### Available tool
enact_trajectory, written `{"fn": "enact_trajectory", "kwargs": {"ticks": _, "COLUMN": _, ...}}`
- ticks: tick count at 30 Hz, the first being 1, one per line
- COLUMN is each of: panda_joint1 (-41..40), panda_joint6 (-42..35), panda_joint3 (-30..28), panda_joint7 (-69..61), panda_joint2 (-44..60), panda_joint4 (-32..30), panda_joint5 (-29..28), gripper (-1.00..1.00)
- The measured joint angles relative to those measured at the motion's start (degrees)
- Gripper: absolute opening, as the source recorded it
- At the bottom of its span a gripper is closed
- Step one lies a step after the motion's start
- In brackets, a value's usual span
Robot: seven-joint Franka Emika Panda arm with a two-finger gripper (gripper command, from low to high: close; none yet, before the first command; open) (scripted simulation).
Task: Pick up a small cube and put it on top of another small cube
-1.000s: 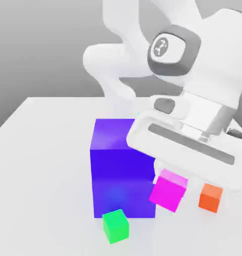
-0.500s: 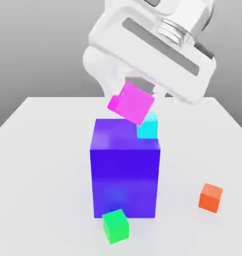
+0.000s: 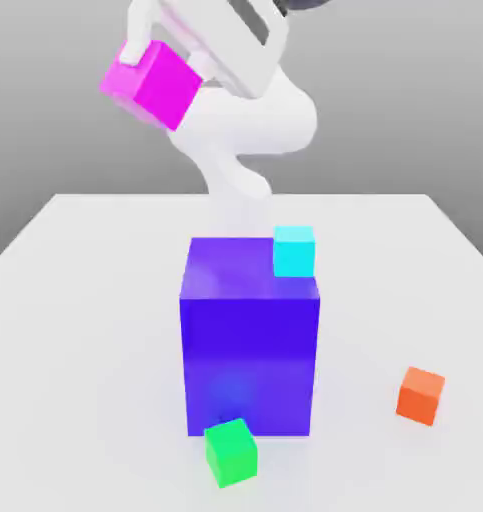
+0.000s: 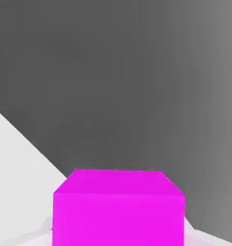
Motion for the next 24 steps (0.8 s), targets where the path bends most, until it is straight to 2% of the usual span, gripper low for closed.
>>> {"fn": "enact_trajectory", "kwargs": {"ticks": 12, "panda_joint1": 5.3, "panda_joint6": 2.5, "panda_joint3": -13.9, "panda_joint7": -35.4, "panda_joint2": -1.8, "panda_joint4": -3.1, "panda_joint5": 0.7, "gripper": -1.00}}
{"fn": "enact_trajectory", "kwargs": {"ticks": 24, "panda_joint1": 15.1, "panda_joint6": 7.7, "panda_joint3": -28.7, "panda_joint7": -70.9, "panda_joint2": 4.5, "panda_joint4": -6.3, "panda_joint5": 3.3, "gripper": -1.00}}
